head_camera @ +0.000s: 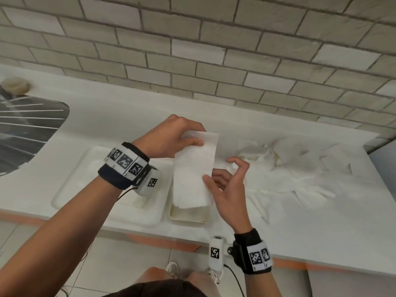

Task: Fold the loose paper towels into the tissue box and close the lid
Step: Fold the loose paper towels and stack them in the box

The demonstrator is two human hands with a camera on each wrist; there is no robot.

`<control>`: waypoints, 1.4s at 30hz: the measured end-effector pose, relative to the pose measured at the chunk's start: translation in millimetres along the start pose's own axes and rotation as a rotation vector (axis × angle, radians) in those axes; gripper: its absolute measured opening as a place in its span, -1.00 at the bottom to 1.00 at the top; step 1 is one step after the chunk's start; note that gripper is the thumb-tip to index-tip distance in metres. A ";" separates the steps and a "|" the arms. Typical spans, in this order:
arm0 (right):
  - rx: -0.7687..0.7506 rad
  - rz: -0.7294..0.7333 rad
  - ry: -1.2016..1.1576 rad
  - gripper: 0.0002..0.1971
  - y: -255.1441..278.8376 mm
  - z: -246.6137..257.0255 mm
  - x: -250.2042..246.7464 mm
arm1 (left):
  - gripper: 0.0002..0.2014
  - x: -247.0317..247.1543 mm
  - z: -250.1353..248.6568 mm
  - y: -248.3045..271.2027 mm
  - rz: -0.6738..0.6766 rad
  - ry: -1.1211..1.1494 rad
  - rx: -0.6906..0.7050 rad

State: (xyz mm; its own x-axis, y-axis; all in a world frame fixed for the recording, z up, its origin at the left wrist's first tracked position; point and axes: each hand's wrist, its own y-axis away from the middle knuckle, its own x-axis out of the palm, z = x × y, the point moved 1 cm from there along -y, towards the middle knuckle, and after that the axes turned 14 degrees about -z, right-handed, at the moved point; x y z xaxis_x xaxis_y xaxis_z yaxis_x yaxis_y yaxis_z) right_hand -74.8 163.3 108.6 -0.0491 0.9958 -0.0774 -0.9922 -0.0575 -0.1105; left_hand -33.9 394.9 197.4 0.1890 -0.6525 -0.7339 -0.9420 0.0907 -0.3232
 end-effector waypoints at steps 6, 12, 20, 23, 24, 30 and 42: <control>-0.012 0.023 0.490 -0.78 17.4 -64.2 10.8 | -0.61 77.2 53.0 3.1 0.174 -0.149 -0.143; 0.114 0.273 0.795 -0.72 13.3 -81.4 31.8 | -0.62 127.2 60.9 42.5 0.043 -0.345 -0.023; -0.006 0.134 0.794 -0.87 -22.5 -54.1 -25.8 | 0.20 177.9 51.4 77.0 0.607 -0.675 -0.053; -0.071 0.032 0.864 -0.70 -51.3 -69.2 -81.4 | 0.32 181.9 42.7 76.2 0.655 -0.717 -0.116; -0.050 0.032 0.895 -0.56 -62.7 -77.8 -102.0 | 0.29 180.0 36.9 72.1 0.644 -0.691 -0.152; -0.069 0.150 1.179 -0.12 -119.2 -149.9 -182.1 | -0.53 172.2 -33.8 29.3 0.179 -0.490 -0.254; -0.018 -0.263 0.565 -0.59 -159.1 -152.2 -246.4 | -0.13 324.9 -48.1 -35.2 0.302 -0.384 -0.732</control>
State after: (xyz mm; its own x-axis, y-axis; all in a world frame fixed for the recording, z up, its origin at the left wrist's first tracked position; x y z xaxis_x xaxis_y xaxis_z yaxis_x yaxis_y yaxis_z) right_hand 112.6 -83.8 -5.5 0.2701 0.7853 -0.5571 -0.9604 0.1789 -0.2134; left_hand 47.3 143.5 -0.9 -0.1412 -0.3682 -0.9189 -0.8832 -0.3726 0.2850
